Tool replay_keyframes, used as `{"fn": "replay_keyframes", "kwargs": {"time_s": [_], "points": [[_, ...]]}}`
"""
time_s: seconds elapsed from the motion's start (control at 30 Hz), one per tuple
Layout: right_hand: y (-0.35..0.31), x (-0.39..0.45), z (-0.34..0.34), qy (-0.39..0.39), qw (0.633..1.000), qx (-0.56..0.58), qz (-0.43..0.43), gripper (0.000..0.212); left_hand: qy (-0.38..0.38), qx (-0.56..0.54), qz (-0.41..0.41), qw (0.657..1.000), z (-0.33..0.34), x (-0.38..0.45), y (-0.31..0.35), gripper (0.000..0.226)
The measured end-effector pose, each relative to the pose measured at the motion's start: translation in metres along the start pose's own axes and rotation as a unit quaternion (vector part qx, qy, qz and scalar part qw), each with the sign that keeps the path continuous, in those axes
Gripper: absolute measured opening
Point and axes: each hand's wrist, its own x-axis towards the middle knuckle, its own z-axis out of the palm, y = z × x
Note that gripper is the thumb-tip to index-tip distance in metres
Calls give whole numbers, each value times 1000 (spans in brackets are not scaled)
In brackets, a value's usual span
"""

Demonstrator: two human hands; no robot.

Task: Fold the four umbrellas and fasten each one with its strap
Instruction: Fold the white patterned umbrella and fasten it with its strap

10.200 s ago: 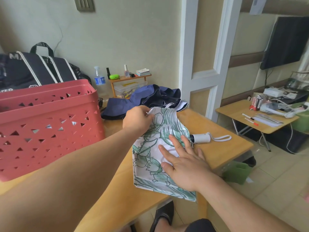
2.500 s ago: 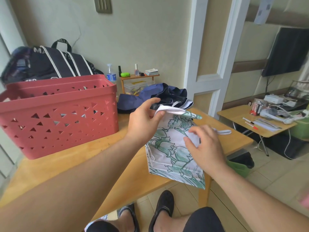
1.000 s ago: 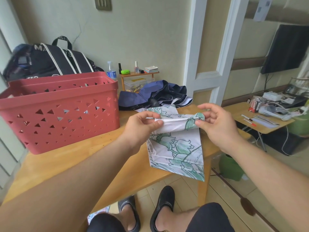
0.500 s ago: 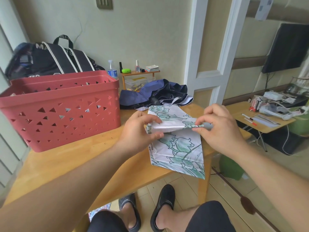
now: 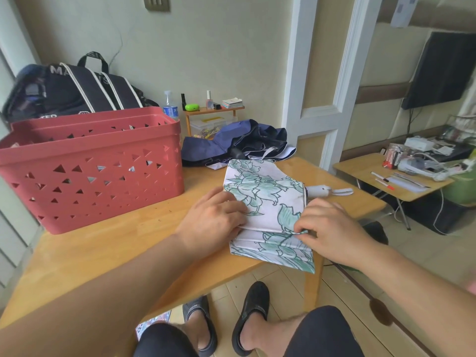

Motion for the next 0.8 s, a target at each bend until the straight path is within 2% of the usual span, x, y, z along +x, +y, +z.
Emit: {"fn": "replay_keyframes", "kwargs": {"time_s": [0.1, 0.23, 0.3, 0.4, 0.47, 0.7, 0.8], "points": [[-2, 0, -2, -43, 999, -7, 3, 14, -19, -13, 21, 1000, 9, -6, -4, 17], [-11, 13, -18, -177, 983, -7, 51, 36, -63, -56, 29, 996, 11, -7, -7, 19], [-15, 26, -22, -160, 984, -1, 74, 35, -67, -67, 36, 995, 11, -5, -7, 19], [-26, 53, -13, -45, 994, 47, 91, 30, -64, -72, 42, 994, 10, -2, -6, 17], [-38, 71, 2, -18, 993, 76, 92, 29, -66, -71, 56, 994, 10, 0, -5, 17], [-36, 65, 47, -76, 984, 81, 136, 32, -47, -63, 47, 996, 5, -8, -4, 16], [-40, 60, 48, -92, 986, 58, 129, 33, -71, -70, 49, 994, 0, -8, -3, 17]]}}
